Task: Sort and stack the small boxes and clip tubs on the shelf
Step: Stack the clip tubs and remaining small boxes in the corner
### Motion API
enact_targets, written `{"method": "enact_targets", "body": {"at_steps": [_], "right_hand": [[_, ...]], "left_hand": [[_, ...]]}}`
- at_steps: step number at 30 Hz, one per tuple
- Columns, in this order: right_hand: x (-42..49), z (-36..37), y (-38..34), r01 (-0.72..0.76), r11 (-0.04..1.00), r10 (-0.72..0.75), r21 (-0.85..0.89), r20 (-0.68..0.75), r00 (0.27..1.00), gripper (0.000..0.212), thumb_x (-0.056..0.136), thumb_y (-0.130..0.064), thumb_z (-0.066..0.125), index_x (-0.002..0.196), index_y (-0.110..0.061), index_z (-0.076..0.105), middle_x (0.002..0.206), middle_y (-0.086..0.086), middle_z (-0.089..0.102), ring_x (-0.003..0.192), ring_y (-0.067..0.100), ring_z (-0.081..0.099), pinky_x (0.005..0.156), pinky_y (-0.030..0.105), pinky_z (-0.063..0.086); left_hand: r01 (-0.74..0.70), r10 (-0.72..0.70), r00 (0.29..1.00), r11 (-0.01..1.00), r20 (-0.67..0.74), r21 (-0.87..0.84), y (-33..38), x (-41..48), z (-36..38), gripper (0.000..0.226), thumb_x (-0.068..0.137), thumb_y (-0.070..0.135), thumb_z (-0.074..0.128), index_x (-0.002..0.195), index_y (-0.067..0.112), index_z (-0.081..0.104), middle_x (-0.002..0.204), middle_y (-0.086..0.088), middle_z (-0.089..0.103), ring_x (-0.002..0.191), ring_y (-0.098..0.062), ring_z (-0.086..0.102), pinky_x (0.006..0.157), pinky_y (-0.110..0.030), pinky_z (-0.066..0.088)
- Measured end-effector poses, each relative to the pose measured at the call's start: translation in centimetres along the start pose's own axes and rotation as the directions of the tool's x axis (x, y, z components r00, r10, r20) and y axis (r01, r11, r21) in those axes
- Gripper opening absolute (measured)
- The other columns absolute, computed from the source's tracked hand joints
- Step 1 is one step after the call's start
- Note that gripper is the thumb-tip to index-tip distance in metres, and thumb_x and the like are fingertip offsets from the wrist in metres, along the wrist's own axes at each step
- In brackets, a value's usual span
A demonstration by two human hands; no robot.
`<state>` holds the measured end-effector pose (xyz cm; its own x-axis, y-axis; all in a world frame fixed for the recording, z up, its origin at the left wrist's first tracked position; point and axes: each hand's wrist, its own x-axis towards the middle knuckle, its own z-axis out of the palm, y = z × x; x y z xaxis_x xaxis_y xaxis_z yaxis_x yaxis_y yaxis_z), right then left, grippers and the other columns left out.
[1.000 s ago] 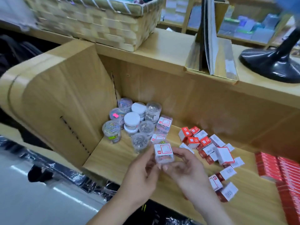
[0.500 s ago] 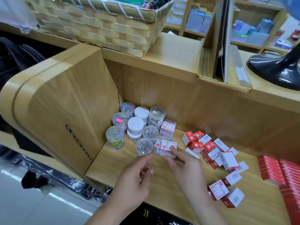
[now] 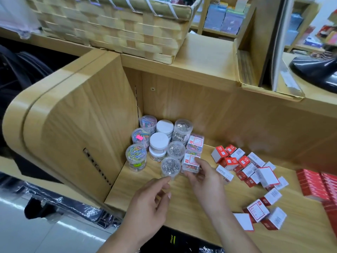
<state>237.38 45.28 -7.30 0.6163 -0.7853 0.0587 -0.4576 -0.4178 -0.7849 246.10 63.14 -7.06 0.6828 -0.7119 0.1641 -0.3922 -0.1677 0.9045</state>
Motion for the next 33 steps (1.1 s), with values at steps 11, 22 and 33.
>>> {"method": "enact_targets", "body": {"at_steps": [11,22,33], "right_hand": [[-7.0,-11.5,3.4,-0.103,0.994,0.095,-0.045,-0.146,0.985,0.029,0.08,-0.013,0.082,0.093,-0.037,0.073,0.088,-0.017,0.069,0.076,0.007,0.066,0.065,0.035,0.057],[-8.0,-15.7,7.8,-0.015,0.97,-0.045,-0.242,-0.238,0.97,0.018,0.083,-0.027,0.075,0.101,-0.025,0.075,0.105,-0.018,0.064,0.099,0.014,0.062,0.085,0.015,0.044],[7.0,-10.3,3.5,0.361,0.725,-0.209,-0.586,0.312,0.927,0.068,0.086,-0.064,0.052,0.146,-0.034,0.042,0.149,0.0,0.041,0.141,0.027,0.03,0.117,0.048,0.027]], "left_hand": [[-0.208,0.164,0.897,0.976,0.411,0.064,2.2,-0.4,7.4,0.023,0.089,0.037,0.066,0.111,0.03,0.067,0.106,0.021,0.056,0.085,0.0,0.061,0.079,-0.03,0.055],[-0.294,0.187,0.876,0.938,0.444,0.184,4.1,0.0,14.4,0.038,0.084,0.052,0.063,0.119,0.037,0.062,0.106,0.018,0.052,0.098,-0.004,0.06,0.083,-0.033,0.054],[-0.001,-0.021,0.995,0.977,0.101,0.213,1.6,1.3,10.7,0.037,0.069,0.038,0.087,0.103,0.037,0.073,0.094,0.018,0.055,0.064,0.002,0.06,0.063,-0.023,0.054]]}}
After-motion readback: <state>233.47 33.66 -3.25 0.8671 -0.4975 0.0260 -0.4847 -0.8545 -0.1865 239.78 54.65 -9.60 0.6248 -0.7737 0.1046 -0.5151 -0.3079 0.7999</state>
